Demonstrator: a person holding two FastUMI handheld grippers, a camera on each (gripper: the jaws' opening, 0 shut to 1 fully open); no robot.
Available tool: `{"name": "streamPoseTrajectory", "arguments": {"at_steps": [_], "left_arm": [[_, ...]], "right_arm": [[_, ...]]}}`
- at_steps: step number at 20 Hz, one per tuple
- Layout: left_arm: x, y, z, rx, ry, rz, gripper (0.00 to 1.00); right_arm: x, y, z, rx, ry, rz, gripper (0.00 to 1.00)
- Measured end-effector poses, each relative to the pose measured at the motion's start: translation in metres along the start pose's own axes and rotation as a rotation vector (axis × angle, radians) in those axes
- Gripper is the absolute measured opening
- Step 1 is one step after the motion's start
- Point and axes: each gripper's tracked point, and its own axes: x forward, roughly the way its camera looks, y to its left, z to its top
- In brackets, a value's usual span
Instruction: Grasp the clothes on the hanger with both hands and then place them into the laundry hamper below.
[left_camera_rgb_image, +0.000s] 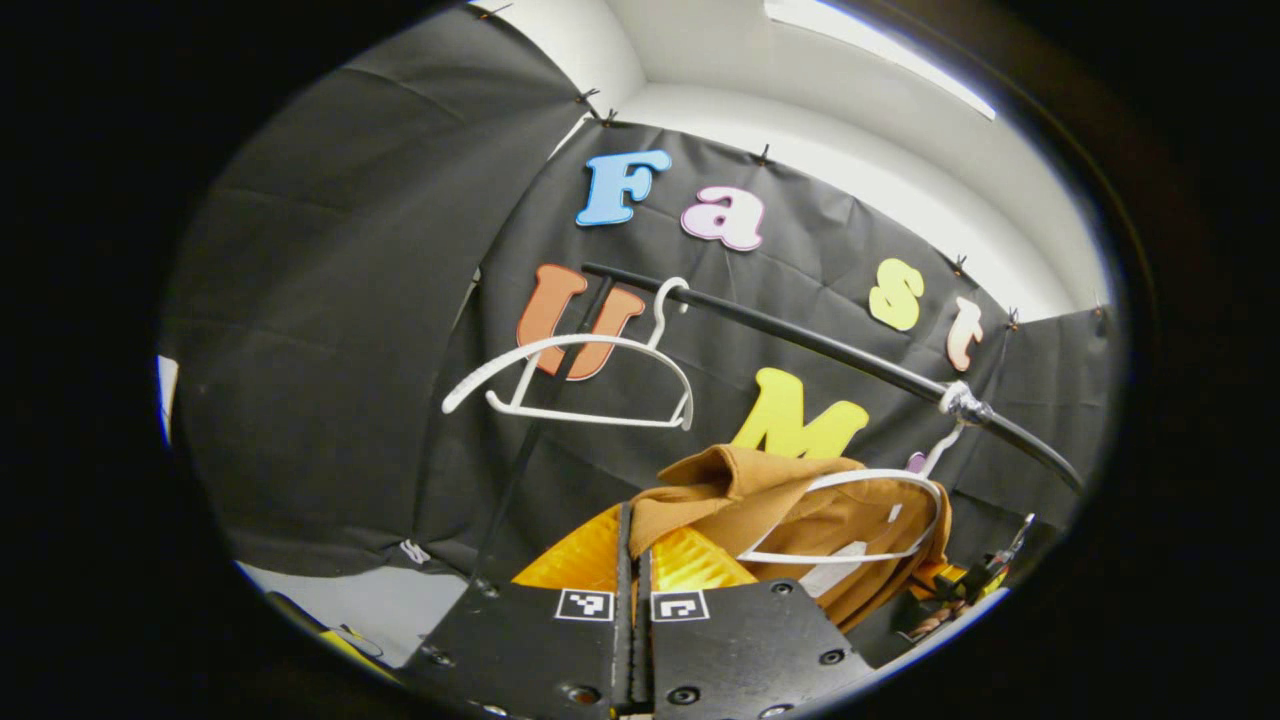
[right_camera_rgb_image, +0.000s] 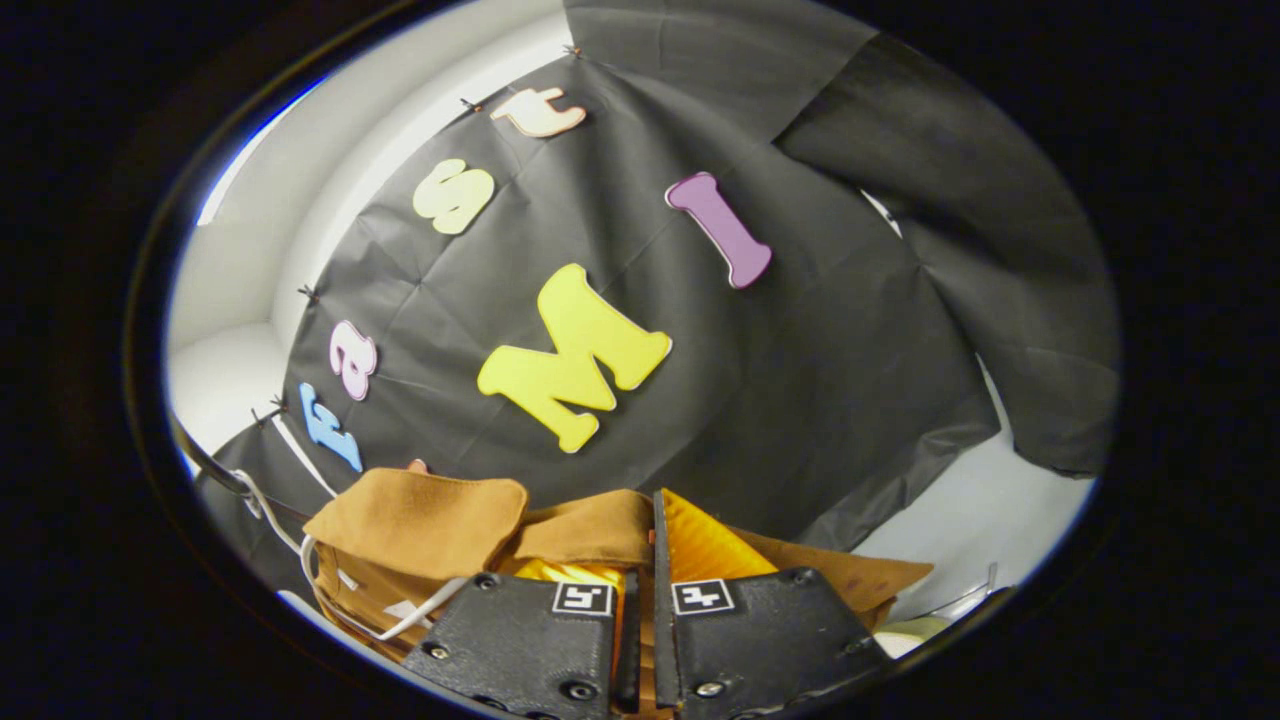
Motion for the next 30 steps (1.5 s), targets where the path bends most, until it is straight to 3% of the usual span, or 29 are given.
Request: {"name": "streamPoseTrajectory", "arguments": {"at_steps": [5,9,19,27,30], "left_arm": [[0.006,-0.002,0.005,-0.018,0.009,-0.036,0.0],[0.015,0.005,0.018,-0.051,0.004,-0.054,0.0],[0.036,0.009,0.026,-0.07,0.064,-0.129,0.0],[0.055,0.011,0.022,-0.122,0.148,-0.211,0.0],[0.065,0.007,0.018,-0.108,0.171,-0.214,0.0]], "right_arm": [[0.011,0.003,0.002,0.039,0.065,0.081,0.09],[0.014,0.002,0.002,0.187,0.131,0.205,0.08],[0.016,0.007,0.027,0.395,0.139,0.435,0.09],[0.03,0.008,0.029,0.531,0.183,0.547,0.09],[0.04,0.005,0.025,0.54,0.189,0.536,0.08]]}}
